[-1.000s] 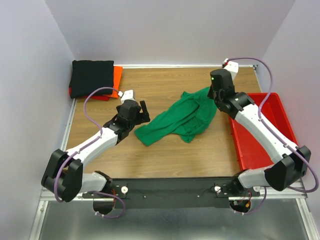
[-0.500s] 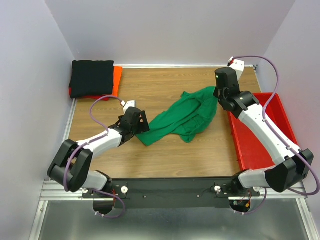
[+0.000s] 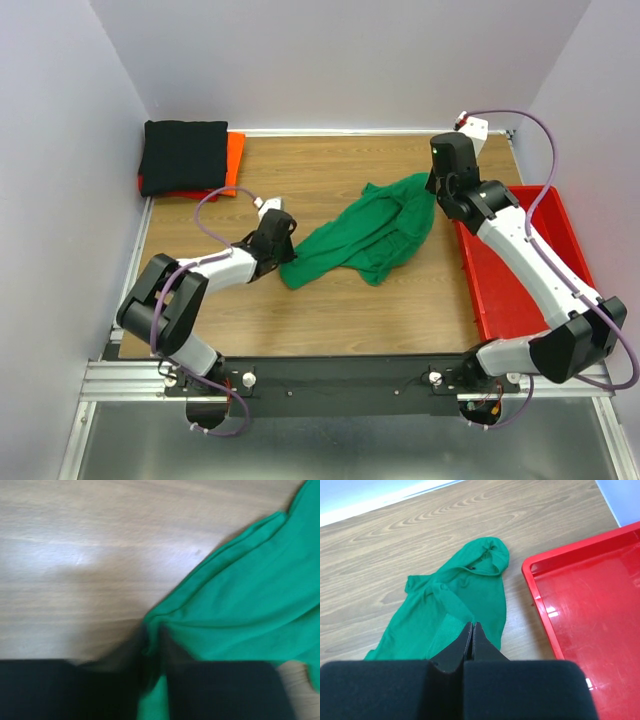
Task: Fold and stack the t-shirts
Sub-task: Flatten the tshirt out
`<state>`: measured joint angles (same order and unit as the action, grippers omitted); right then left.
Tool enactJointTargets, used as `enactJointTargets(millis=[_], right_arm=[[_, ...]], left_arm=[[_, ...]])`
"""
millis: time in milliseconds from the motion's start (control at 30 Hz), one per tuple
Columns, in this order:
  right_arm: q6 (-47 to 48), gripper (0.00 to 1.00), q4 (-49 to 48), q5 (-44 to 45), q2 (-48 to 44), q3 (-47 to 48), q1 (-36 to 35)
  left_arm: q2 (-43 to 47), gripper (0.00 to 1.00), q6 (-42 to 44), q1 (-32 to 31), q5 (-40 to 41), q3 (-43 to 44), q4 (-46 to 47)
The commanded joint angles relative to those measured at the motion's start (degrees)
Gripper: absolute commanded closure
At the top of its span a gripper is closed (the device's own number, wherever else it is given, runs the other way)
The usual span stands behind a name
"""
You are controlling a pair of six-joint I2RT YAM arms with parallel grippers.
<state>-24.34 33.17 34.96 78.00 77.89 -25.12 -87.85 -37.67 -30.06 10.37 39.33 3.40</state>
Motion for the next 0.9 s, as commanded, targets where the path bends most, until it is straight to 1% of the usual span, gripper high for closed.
enactJointTargets(millis=[0,67,167,200,233,333,400,500,533,633,667,700,767,800,833,867], right_arm=[[0.5,1.0,0.5,-1.3,0.1,2.6,0.3],[0.8,0.99,0.6,-1.3,-0.1,3.0,0.3],[1.0,1.0,0.6,-1.4,-1.3,3.4,0.3],[1.0,1.0,0.6,-1.4,-1.7,3.4,0.3],[1.0,1.0,0.6,-1.1,-2.7,3.4,0.3],[1.0,0.99,0.6,-0.5,-4.4,3.5,0.3],[0.9,1.0,0.5,0.2,-6.2,3.6,0.3],[0.3,1.0,0.6,1.1,-8.6,3.7,0.3],[0.0,1.0,0.6,1.3,-10.0,3.6,0.3],[-0.4,1.0,0.6,1.7,-11.8,3.7,0.3],[-0.4,1.0,0.6,2.5,-12.2,3.8,0.3],[-0.6,1.0,0.5,2.7,-12.5,3.9,0.3],[-0.6,0.99,0.5,4.1,-12.4,4.2,0.3],[-0.8,1.0,0.5,4.7,-12.2,4.6,0.3],[-1.0,1.0,0.5,5.3,-11.8,4.9,0.3],[-1.1,1.0,0.5,6.0,-10.8,5.2,0.3]], left_arm=[[-1.2,1.0,0.9,-0.3,-0.8,6.4,0.8],[-0.2,1.0,1.6,-0.2,1.7,9.0,-1.5],[2.8,1.0,3.7,0.2,6.8,17.8,-7.9],[3.7,1.0,4.2,0.3,8.2,19.4,-9.4],[4.9,1.0,4.7,0.4,11.0,22.3,-11.8],[9.9,1.0,6.6,0.7,15.2,25.7,-15.8],[13.5,1.0,8.0,1.1,19.8,28.2,-17.9],[16.7,1.0,9.9,1.6,22.1,30.9,-19.5],[19.4,1.0,11.0,1.8,23.7,31.9,-20.1],[21.6,1.0,12.7,2.6,25.5,32.9,-19.2],[22.0,1.0,14.0,3.3,25.8,33.1,-18.3],[22.1,1.0,14.5,5.5,25.1,33.4,-17.5],[21.1,1.0,14.7,9.1,19.7,34.8,-16.0],[19.0,1.0,14.6,13.1,17.8,36.8,-15.6],[17.6,1.0,14.5,14.8,16.0,38.1,-15.0],[16.0,1.0,14.4,16.6,13.4,41.1,-14.6]])
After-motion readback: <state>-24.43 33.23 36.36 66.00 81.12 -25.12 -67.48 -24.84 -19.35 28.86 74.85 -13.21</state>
